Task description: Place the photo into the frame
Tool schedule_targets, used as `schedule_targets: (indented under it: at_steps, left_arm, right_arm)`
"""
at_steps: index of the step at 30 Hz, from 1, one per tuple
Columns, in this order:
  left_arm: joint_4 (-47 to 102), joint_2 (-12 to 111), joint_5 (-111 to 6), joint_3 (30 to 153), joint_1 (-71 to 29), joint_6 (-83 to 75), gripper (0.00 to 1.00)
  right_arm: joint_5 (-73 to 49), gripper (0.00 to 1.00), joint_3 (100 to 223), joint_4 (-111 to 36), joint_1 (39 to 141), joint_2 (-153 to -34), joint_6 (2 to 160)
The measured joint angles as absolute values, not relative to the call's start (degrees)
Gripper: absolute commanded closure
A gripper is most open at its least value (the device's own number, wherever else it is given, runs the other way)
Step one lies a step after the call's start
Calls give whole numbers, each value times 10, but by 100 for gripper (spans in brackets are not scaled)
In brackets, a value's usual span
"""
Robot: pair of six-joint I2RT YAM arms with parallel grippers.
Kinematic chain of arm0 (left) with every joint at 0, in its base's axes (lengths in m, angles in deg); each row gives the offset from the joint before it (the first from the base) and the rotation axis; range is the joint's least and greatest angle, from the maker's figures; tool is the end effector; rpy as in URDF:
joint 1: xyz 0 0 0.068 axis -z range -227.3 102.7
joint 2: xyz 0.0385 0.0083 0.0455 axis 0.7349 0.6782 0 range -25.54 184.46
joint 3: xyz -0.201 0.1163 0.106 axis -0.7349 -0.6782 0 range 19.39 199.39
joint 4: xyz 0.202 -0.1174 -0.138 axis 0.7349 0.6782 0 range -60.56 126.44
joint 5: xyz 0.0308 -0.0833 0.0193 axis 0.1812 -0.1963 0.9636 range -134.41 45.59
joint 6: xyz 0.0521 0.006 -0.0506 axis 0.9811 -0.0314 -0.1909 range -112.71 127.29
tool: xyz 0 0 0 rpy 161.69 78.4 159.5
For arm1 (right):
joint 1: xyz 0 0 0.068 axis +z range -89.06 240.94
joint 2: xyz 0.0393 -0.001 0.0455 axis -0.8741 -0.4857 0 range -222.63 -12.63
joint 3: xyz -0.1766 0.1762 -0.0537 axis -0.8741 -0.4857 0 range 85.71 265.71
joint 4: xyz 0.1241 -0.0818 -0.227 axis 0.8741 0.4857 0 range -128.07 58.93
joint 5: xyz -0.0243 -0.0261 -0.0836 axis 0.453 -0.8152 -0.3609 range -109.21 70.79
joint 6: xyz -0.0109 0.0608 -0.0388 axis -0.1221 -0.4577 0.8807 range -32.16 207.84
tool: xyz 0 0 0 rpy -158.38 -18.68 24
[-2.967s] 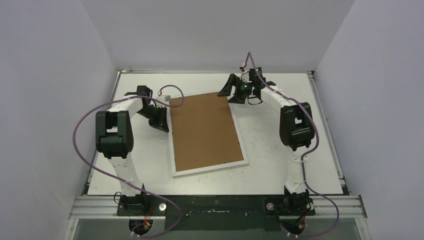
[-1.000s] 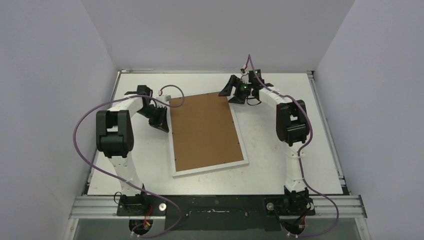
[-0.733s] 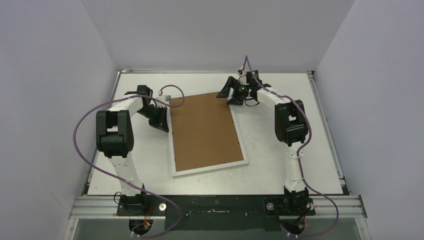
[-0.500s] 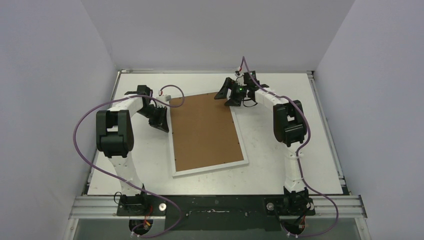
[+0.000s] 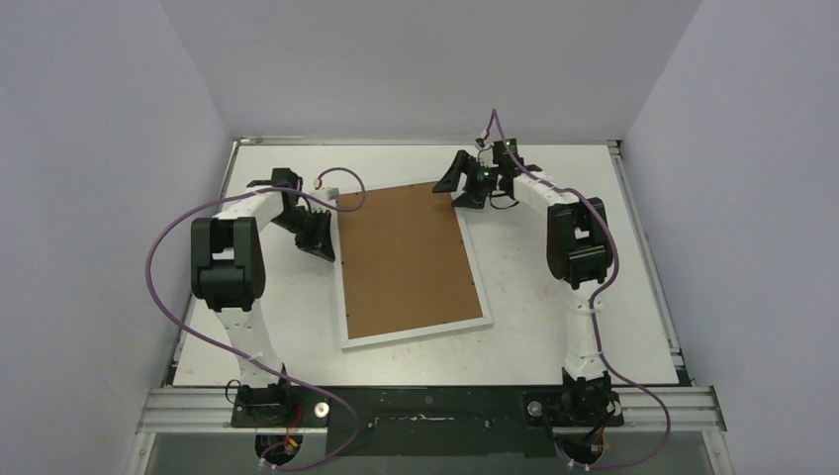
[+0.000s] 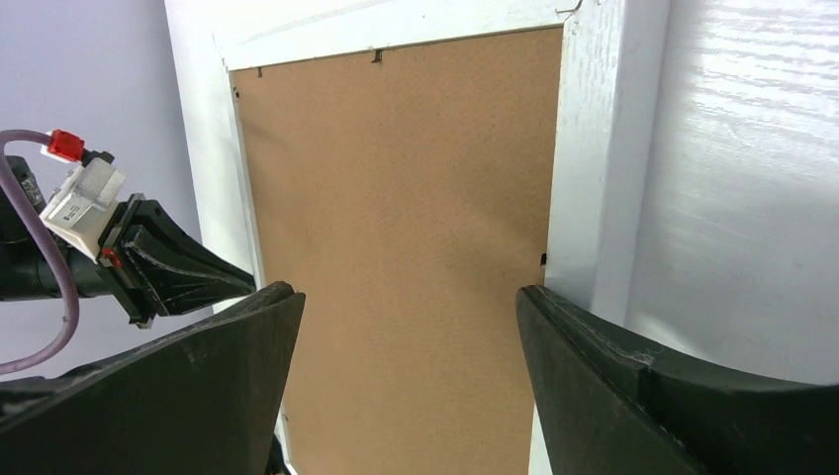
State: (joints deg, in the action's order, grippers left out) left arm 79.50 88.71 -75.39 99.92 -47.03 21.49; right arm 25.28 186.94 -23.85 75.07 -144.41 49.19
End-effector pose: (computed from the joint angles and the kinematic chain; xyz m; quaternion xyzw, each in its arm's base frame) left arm 0.3803 -0.0330 0.1205 0.1355 0.9528 -0.2584 0.0842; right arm 0.4914 0.1675 0.1359 0.0392 0.8658 0.4712 0.1634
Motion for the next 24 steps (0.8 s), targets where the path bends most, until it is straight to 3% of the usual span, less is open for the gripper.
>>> schedule_targets:
  at_steps: [24]
  left_arm:
    - [793, 888, -758, 999, -470, 216, 99]
  right_arm:
    - [250, 18, 1886, -239, 736, -1443, 476]
